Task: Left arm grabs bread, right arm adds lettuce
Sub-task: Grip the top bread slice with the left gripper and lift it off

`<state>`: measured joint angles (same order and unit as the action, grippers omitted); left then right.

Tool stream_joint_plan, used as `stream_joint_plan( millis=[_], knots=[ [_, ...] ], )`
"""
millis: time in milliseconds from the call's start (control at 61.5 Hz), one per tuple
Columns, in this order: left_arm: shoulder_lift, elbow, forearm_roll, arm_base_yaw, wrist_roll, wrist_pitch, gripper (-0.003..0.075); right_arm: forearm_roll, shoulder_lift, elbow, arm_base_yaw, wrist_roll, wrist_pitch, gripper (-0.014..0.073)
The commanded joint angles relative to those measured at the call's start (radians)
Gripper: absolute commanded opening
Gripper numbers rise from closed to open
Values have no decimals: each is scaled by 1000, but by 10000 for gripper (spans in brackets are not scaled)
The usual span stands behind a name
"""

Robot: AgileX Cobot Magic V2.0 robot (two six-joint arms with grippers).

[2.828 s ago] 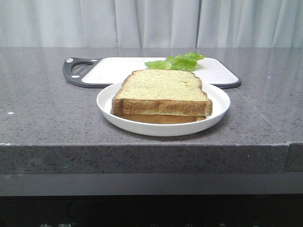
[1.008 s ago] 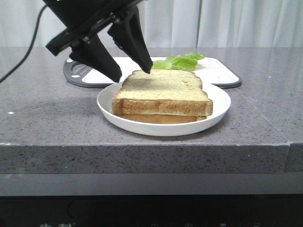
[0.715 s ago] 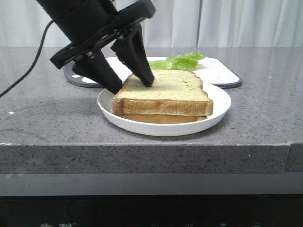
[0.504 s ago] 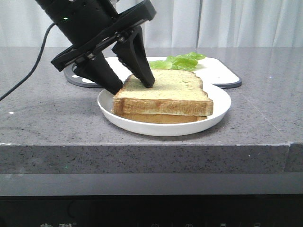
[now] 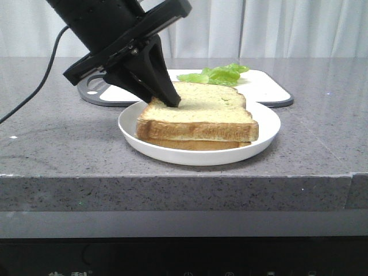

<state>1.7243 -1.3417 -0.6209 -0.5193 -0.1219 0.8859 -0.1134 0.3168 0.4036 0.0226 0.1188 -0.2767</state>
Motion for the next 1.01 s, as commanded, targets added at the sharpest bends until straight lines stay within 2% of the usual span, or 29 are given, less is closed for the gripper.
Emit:
stream_joint_plan(
  millis=[0,211,406,601,780,991],
  knots=[
    [-72,-25,-32,-7,-3,9,-19,5,18,37,-5,1,86,613],
    [-141,-31,-90,27,-25,13,-19,5,18,37,-5,1,86,613],
    [-217,-20,-162,104,-79,67,-19,5,18,37,-5,1,85,613],
    [-343,87,-244,226,-141,80,-19,5,18,37,-5,1,85,613],
    [-462,200,-253,336,-178,106,-19,5,18,37,-5,1,85,613],
    [-570,284,-245,392,-187,106,-19,5,18,37,-5,1,87,613]
  ],
)
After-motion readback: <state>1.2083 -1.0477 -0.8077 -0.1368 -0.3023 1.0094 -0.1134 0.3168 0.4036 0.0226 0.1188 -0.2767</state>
